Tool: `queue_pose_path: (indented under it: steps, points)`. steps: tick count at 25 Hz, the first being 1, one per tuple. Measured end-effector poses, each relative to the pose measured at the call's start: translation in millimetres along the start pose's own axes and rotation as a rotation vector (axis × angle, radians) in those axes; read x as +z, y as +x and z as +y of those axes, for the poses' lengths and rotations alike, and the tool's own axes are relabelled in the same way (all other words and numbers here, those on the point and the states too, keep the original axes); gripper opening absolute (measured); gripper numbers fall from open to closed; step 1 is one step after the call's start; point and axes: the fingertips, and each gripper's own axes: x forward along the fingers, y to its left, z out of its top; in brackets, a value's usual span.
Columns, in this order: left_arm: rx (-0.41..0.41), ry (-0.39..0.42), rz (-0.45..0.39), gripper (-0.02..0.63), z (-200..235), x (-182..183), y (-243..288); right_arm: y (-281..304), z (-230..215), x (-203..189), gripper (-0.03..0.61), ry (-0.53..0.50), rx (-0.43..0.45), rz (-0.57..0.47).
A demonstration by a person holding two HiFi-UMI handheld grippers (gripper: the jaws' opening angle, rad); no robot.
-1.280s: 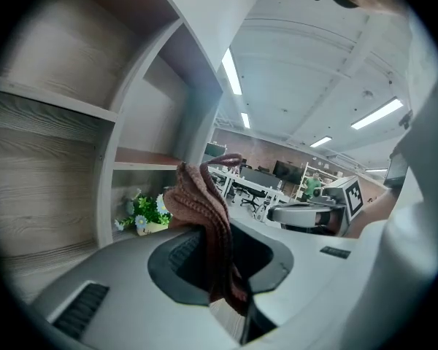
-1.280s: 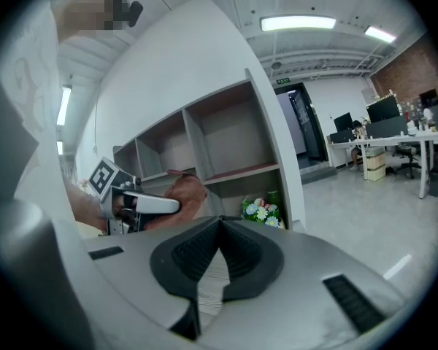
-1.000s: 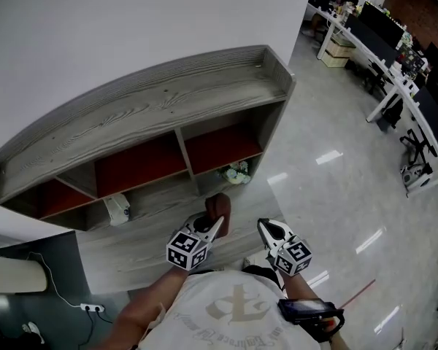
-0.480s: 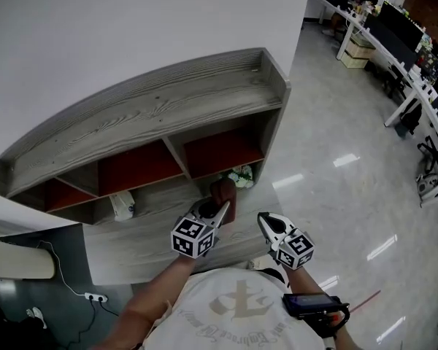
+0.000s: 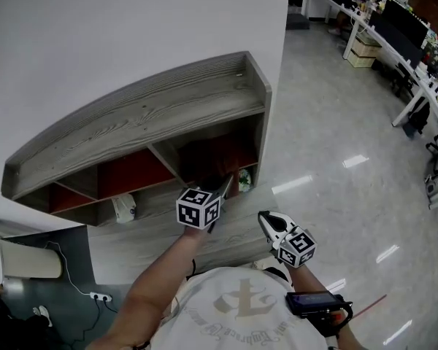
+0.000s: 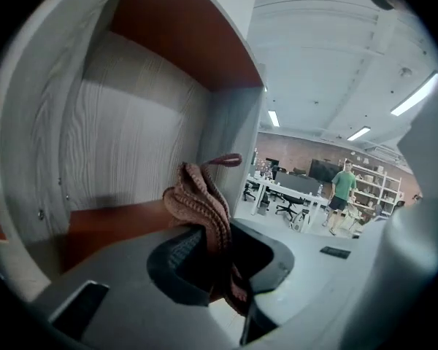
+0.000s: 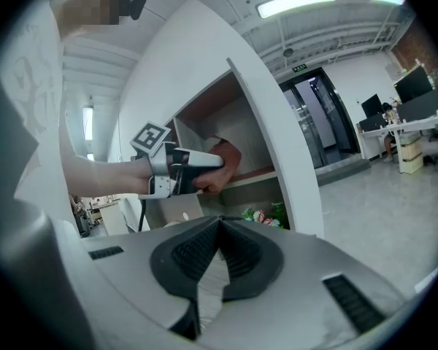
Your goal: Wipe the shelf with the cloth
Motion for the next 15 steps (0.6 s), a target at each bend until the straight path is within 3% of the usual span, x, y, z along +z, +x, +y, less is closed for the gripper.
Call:
queue_pose_path:
  steps: [8,15]
  points:
    - [-0.014,-0.106,-0.022,0.077,8,34,50,-20,-16,-1,0.005,0.016,-0.013,-0.009]
    - [0.047,-0.082,0.109,0.077,11,34,96,-39,-32,-4,0.005,0.043,-0.044,-0.024]
